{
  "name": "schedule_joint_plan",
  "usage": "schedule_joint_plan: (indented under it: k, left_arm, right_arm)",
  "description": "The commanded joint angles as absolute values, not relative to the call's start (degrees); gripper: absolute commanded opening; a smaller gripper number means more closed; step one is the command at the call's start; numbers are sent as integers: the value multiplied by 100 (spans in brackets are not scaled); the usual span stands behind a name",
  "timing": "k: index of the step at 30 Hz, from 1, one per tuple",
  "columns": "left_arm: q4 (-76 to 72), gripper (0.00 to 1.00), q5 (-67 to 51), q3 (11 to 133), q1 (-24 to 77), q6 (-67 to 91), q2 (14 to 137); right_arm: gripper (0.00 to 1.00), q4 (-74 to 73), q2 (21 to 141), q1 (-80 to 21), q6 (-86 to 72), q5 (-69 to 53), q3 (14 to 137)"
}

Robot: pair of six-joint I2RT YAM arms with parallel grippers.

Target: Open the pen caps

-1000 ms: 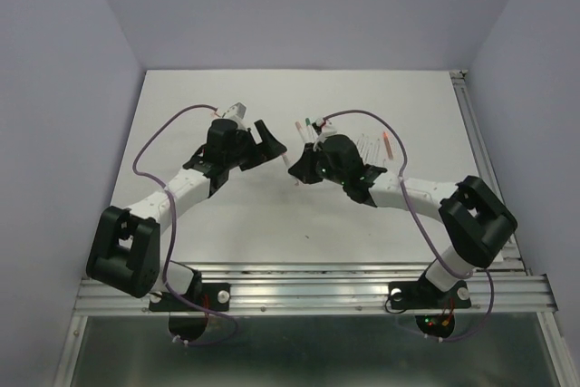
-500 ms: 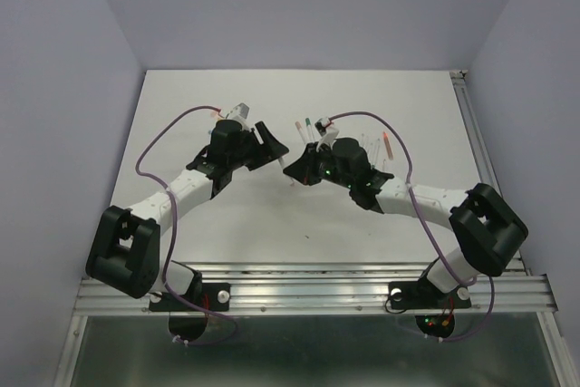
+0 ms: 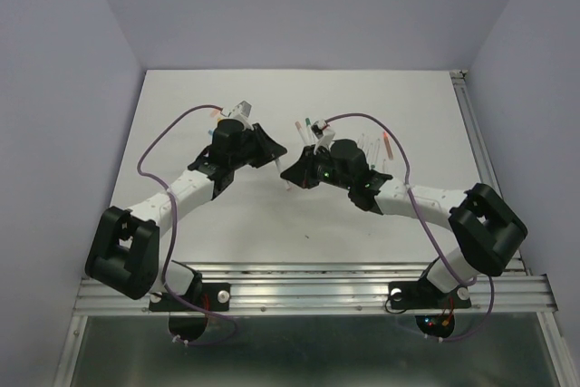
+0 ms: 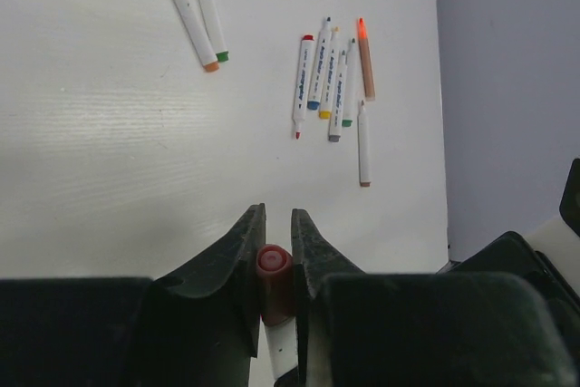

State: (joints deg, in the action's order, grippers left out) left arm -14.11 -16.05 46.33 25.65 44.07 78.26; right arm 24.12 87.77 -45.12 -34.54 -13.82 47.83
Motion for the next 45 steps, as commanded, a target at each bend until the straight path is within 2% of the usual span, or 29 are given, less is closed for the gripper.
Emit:
schedule_joint_plan:
  k: [1,3,5,6,7,10,14,21,23,24,27,28,34,39,43,45]
  left_arm:
    - [-1512,0,-1494,4764,2531,4280,7620]
    - [-1521,0,-1451,4738,2540,4263,7568]
    - [-1564,0,-1363,4667,2566,4271,7489]
    - [-1582,0,-1345,4623,2575,4298,7419]
    - [-1660,0,-1327,4588,2584,4298,7374]
    - [-1722,0,-1239,4500,2645,4342,7243]
    - [-1767,0,-1204,4482,2733,4377,7181]
    - [-1758,0,-1169,4509,2804,4412,7207]
    - [-1775,0,-1151,4500,2812,4430,7233]
    - [-1784,0,-1117,4500,2812,4438,7251]
    - [-1837,0,-1072,4509,2813,4430,7277]
    - [-1837,0,-968,4526,2821,4430,7303]
    - [-1802,0,-80,5148,2471,4211,7776]
    - [-1872,0,-289,5799,1479,4316,8488]
    - [-1626,0,-308,6178,1275,4175,8762]
    - [-1504,0,-343,6214,1239,4087,8798]
  right_arm:
    - [1,2742,8736,-4579,-3445,-1503,4772]
    - [4,2707,8780,-4570,-3437,-1486,4790]
    - [18,2628,8780,-4579,-3384,-1477,4825]
    - [46,2602,8798,-4579,-3366,-1468,4851]
    - [55,2523,8815,-4579,-3331,-1476,4930]
    - [68,2365,8938,-4570,-3173,-1590,5132]
    - [69,2232,9193,-4579,-3050,-1635,5440]
    - [55,2338,9422,-4588,-2927,-1705,5800]
    - [44,2416,9431,-4588,-2935,-1740,5836]
    - [30,2452,9422,-4588,-2962,-1749,5827]
    - [13,2514,9404,-4597,-3006,-1793,5757]
    - [1,2479,9369,-4597,-3041,-1802,5739]
    - [1,2119,9036,-5035,-3129,-1758,5011]
    - [1,2231,8448,-6132,-3583,-1407,4071]
    - [1,2584,8104,-6293,-3832,-1328,3560]
    - [1,2146,7955,-6284,-3736,-968,3673]
